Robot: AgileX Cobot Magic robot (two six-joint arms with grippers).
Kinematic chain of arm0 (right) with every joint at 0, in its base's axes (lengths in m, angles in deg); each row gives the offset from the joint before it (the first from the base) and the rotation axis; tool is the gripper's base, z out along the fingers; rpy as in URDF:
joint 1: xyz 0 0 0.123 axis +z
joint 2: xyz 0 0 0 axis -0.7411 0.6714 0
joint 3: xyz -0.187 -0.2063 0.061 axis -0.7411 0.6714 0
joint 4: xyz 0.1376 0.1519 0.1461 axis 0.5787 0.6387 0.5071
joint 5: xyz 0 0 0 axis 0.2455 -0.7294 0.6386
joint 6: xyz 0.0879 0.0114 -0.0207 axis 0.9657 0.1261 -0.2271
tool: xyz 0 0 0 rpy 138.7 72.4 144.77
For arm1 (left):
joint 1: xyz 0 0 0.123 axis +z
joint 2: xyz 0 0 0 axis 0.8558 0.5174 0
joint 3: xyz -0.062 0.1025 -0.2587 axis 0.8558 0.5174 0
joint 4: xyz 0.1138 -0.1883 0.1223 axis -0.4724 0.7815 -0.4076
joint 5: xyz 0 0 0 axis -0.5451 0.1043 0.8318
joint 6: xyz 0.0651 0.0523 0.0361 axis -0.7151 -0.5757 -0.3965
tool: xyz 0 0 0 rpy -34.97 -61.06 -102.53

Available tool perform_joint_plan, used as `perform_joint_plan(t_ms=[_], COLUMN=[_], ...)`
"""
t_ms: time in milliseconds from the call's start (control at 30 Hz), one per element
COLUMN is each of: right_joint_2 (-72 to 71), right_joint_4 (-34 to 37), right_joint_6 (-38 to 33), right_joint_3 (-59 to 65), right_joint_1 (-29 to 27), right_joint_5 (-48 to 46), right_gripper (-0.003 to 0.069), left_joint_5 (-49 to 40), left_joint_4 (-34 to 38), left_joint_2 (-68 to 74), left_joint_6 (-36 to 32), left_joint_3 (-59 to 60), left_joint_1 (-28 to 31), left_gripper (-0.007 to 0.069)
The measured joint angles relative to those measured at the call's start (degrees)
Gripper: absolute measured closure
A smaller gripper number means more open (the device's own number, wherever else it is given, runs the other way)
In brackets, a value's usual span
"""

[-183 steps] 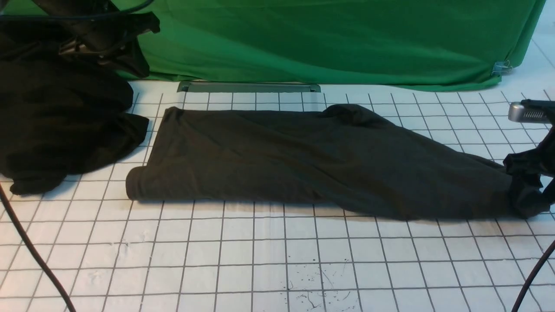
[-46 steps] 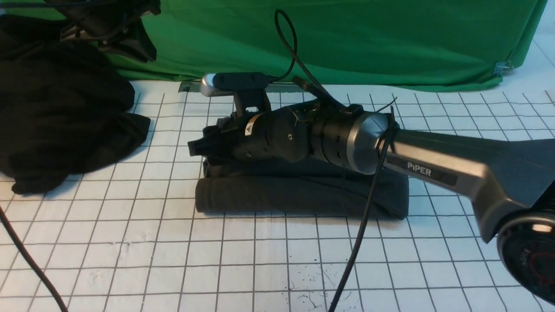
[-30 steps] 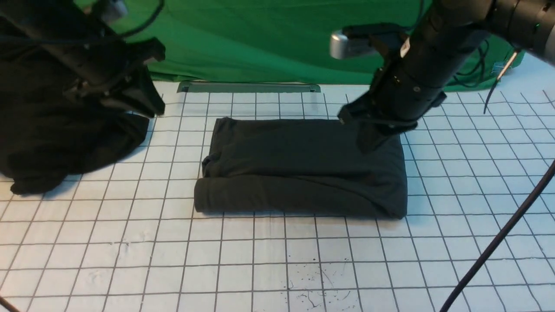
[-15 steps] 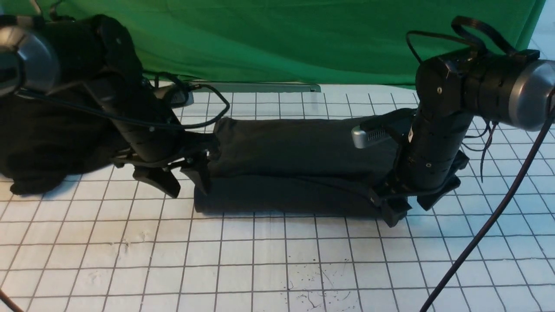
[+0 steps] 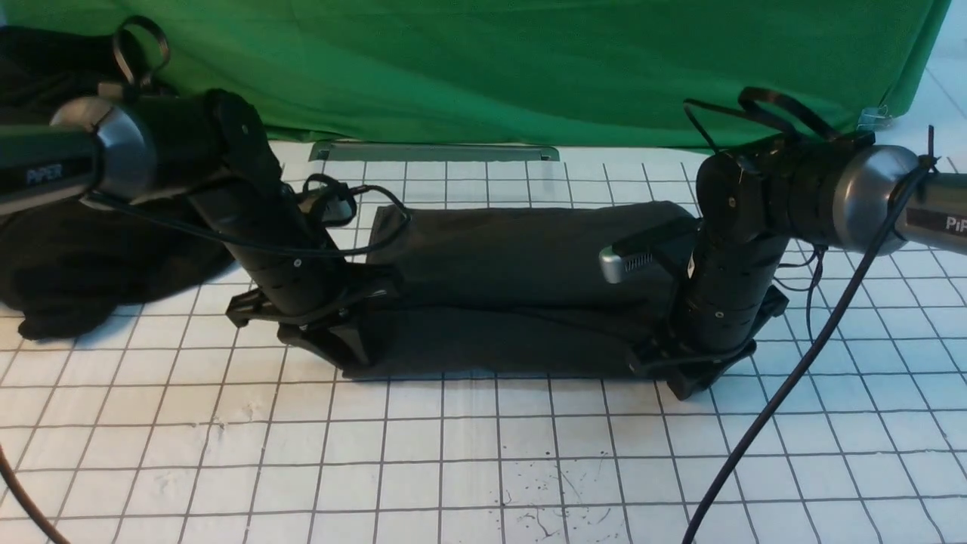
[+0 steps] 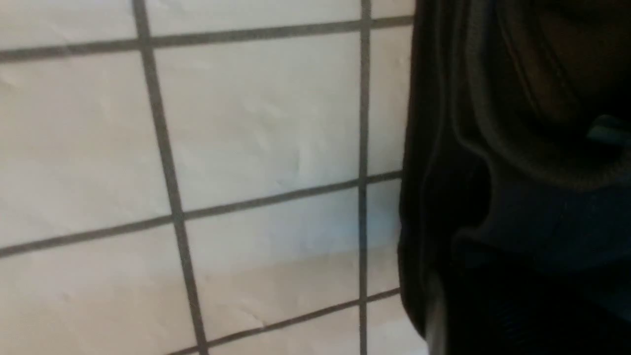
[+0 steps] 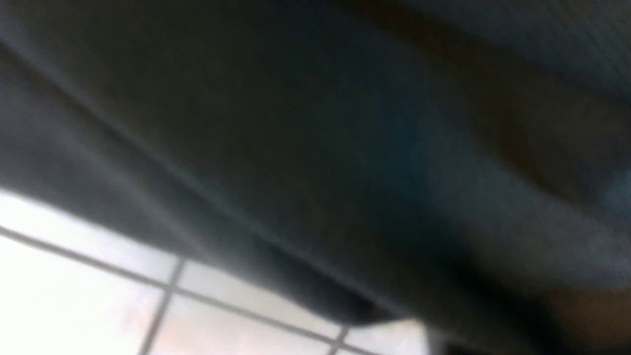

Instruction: Fold a long-sleeved shirt over a white checkered tablecloth.

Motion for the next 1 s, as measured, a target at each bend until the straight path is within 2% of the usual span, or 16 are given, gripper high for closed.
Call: perform_joint_plan(t_ms=[67, 133, 267, 333, 600, 833, 900, 1000], right_joint_2=[-0.8, -2.2, -6.7, -8.9, -11.8, -12.0, -12.0, -12.1], right_joint_4=[0.0, 0.0, 0.3, 0.9, 2.5, 2.4, 2.2, 1.7], right_joint_6=[-0.1, -0.6, -1.6, -1.2, 0.1, 2.2, 2.4, 3.7], right_joint_3=[0.0, 0.0, 0.9, 2.8, 16.2, 19.3, 19.3, 19.4], right_joint_1=[-0.1, -0.1, -0.1, -0.1, 1.1, 1.1, 1.1, 1.1], right_joint_5=[-1.5, -4.0, -11.0, -11.7, -6.3, -4.1, -4.7, -5.9], right_gripper=[0.0617, 0.0636, 0.0638, 0.0638, 0.0633, 0.0593, 0.0567, 0.0489], left_joint_5=[-1.1, -2.7, -4.6, -4.9, -0.2, 1.5, 1.5, 1.8], left_joint_4=[-0.1, -0.3, 0.2, 0.3, 1.8, 2.1, 2.1, 1.4], left_joint_2=[-1.0, -2.7, -7.5, -9.2, -14.0, -14.9, -14.9, -15.1], left_joint_6=[0.0, 0.0, 0.0, 0.0, 1.1, 1.2, 1.2, 1.3], left_joint_3=[0.0, 0.0, 3.6, 7.9, 21.1, 23.4, 23.4, 23.5], left_joint_1=[0.0, 0.0, -0.6, -1.5, -3.7, -5.1, -5.1, -5.1], left_gripper=[0.0592, 0.0615, 0.0620, 0.0620, 0.0620, 0.0618, 0.0609, 0.0573])
